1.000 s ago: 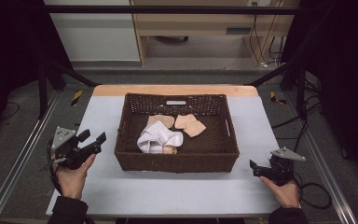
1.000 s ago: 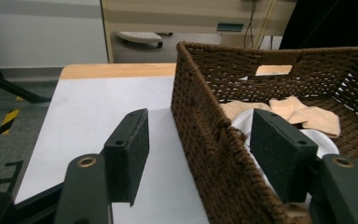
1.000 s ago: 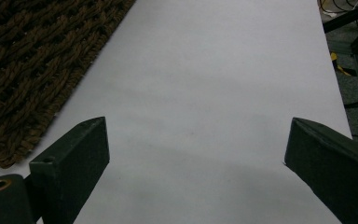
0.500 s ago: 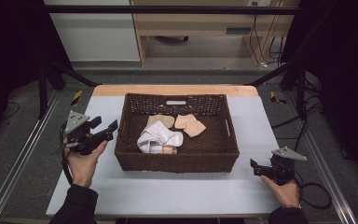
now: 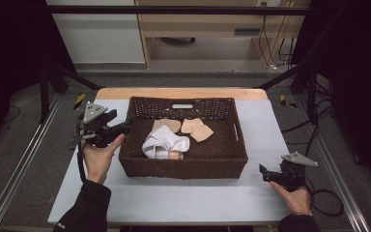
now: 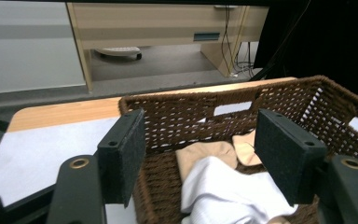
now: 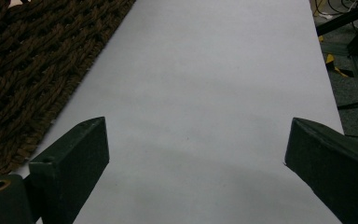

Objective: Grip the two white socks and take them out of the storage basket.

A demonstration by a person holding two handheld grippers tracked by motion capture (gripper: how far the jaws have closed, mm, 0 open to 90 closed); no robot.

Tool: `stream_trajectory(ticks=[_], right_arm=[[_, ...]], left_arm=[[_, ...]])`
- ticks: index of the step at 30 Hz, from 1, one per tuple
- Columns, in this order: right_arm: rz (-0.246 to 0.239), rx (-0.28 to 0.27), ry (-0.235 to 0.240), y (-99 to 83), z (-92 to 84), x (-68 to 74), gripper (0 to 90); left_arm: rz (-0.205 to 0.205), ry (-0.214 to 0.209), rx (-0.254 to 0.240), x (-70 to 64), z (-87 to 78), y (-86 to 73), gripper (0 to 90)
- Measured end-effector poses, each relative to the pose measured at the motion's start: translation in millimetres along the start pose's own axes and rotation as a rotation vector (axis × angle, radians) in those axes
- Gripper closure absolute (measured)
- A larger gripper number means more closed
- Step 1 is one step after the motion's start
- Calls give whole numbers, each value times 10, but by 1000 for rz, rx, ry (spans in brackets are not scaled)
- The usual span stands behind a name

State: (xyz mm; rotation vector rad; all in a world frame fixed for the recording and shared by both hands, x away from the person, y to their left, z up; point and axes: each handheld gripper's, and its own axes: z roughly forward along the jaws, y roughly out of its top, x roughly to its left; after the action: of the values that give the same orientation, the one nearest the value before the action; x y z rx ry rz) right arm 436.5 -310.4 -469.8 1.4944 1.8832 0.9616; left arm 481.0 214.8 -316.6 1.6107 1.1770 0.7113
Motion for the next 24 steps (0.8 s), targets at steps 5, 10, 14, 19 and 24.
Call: stream_trajectory(ticks=[5,10,14,19,24], right_arm=[[0,0,-1,0,2,1,63],[1,-1,0,1,6,2,63],[-1,0,-1,1,7,3,63],[1,1,-1,4,13,0,64],[-4,2,-1,3,15,1,64]], left_arm=[[2,-22,4,-104,160,80,317],[15,-25,6,-168,269,127,307],[32,-27,22,-232,426,136,302],[54,-17,56,-269,628,116,301],[84,5,100,-264,854,67,296]])
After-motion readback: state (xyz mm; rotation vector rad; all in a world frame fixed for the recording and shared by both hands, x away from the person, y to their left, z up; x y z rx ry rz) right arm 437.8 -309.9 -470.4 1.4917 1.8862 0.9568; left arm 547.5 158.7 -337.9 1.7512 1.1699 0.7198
